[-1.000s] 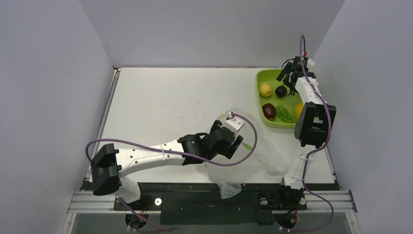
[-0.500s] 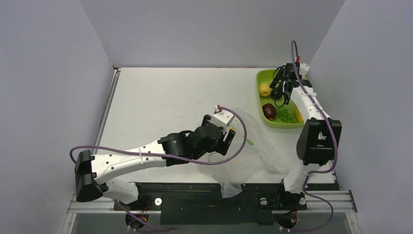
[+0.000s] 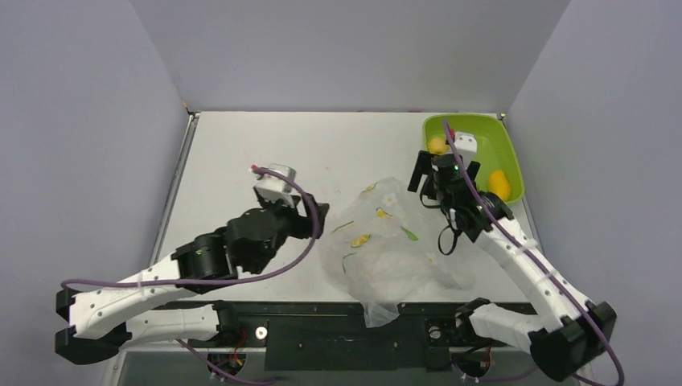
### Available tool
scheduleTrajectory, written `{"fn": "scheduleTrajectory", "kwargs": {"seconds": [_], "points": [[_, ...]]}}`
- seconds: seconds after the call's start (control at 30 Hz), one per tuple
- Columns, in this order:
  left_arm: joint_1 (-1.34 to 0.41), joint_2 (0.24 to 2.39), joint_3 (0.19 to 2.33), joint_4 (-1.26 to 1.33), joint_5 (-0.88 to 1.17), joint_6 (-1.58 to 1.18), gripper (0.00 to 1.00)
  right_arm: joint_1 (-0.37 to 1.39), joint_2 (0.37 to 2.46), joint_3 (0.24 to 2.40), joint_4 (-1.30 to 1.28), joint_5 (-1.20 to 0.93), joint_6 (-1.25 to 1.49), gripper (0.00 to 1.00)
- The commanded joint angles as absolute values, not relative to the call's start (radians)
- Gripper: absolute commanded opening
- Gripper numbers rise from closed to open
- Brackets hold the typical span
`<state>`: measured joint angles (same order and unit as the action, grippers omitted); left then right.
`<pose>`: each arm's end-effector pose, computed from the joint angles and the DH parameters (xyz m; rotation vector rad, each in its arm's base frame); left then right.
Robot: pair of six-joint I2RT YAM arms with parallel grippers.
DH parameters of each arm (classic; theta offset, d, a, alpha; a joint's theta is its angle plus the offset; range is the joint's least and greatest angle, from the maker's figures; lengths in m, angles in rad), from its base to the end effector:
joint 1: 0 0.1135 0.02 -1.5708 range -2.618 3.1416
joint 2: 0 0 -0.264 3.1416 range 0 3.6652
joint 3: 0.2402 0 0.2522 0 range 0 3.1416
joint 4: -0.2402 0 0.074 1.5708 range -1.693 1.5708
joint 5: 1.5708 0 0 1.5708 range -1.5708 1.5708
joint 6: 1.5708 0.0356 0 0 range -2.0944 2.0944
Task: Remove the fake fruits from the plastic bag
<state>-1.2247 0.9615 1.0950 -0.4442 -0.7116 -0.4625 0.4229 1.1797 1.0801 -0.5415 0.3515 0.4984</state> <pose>0.0897 -0.1801 0.3912 0.2134 1.8238 -0.5276 0.2377 0.0935 0.3287 0.2740 2.1529 0.1380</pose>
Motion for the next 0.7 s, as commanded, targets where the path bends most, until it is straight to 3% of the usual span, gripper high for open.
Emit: {"fn": "scheduleTrajectory", "kwargs": {"seconds": [0.0, 0.2, 0.67], "points": [[-1.215, 0.767, 1.098, -0.445, -0.824, -0.467, 0.67, 0.518, 0.905, 1.040, -0.652, 0.507, 0.502, 0.87], [-1.214, 0.618, 1.107, -0.494, -0.855, -0.452, 0.67, 0.525, 0.615, 1.038, -0.806, 0.578, 0.543, 0.88], [-1.213, 0.661, 1.147, -0.573, -0.868, -0.484, 0.67, 0.525, 0.351, 1.060, -0.887, 0.680, 0.591, 0.89]]}}
